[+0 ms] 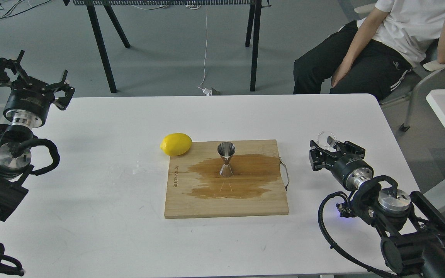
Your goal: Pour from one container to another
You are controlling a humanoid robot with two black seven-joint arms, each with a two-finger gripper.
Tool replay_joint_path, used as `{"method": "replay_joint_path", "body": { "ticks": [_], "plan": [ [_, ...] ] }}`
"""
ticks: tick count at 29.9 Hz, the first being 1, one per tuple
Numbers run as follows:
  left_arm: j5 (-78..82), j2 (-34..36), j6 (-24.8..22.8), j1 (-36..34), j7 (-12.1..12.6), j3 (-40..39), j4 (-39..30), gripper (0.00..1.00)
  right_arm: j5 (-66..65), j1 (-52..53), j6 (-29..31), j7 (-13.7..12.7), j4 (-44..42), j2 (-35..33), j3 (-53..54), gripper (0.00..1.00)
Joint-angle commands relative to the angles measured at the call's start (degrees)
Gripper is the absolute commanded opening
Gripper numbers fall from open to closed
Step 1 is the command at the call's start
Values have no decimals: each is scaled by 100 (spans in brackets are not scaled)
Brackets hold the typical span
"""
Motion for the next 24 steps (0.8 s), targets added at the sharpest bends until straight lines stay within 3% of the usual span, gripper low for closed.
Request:
{"method": "replay_joint_path", "body": {
  "ticks": [1,6,14,24],
  "plan": [
    [0,12,0,4,1,0,-1,100,-389,296,-553,12,579,-9,-285,38],
    [0,29,0,4,-8,0,-1,100,-899,911,-1056,29,791,52,-794,38],
    [0,135,0,4,1,9,-1,100,-1804,1606,-1117,56,712,96,-1955,38],
    [9,170,0,4,1,0,17,100,-2604,1729,-1153,47,641,140,-2184,38]
  ]
}}
